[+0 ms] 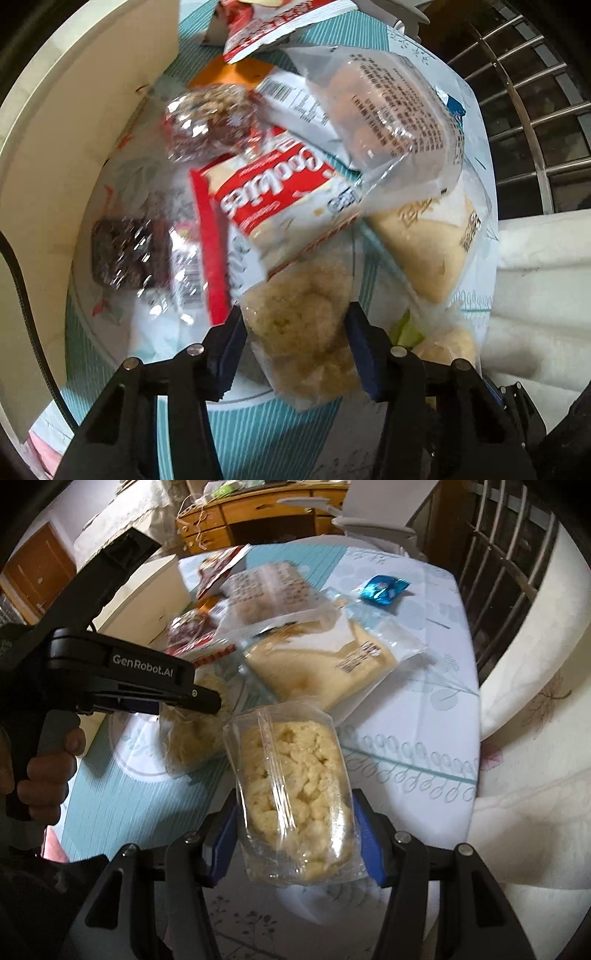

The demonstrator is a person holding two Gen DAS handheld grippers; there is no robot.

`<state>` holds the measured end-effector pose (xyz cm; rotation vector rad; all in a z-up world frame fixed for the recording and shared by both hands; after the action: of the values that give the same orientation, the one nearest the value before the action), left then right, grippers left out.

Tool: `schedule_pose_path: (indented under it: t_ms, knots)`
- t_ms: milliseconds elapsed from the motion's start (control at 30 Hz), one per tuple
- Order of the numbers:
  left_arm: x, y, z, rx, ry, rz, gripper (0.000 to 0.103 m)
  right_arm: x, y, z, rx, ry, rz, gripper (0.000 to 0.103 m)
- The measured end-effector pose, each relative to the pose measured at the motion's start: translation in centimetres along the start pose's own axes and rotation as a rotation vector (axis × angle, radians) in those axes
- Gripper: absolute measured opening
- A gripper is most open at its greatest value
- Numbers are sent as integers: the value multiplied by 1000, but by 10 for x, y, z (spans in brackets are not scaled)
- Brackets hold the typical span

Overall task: Organize snacks
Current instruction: 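Carry both rice-crisp bags into the white tray and release them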

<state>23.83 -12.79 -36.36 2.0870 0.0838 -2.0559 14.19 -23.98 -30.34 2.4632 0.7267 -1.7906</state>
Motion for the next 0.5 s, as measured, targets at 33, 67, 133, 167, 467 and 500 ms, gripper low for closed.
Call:
schedule_pose_path:
  t_ms: [33, 67, 133, 167, 467, 500]
  knots:
    - [-2, -5, 3, 0, -3, 0, 50, 0, -3, 1, -4, -4, -3, 57]
    - [-3, -9, 7, 0, -6, -1, 50, 1, -6, 3, -7, -8, -6, 57]
    - [-5, -19, 15, -3, -20, -14, 50, 1, -12, 4, -11, -14, -15, 57]
    - [-6, -24, 19, -4, -27, -22, 50, 1, -16, 5, -13, -16, -20, 57]
    - [-40, -73, 55, 19, -52, -39, 49, 2, -48, 2, -73, -30, 9, 57]
    - [-48, -78, 59, 23, -47, -30, 49, 2, -52, 0, -82, -29, 8, 57]
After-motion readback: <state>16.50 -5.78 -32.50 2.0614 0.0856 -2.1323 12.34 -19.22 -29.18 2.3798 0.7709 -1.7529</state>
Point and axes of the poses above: each gripper's, at about its wrist camera, not at the fingertips, and x roughly the way its jaws point, y to its right, z to its underside, the point moved 8 cm from there along x, roughly the way its jaws point, and after that the axes turned 9 degrees about -z, right-handed, at the moved point
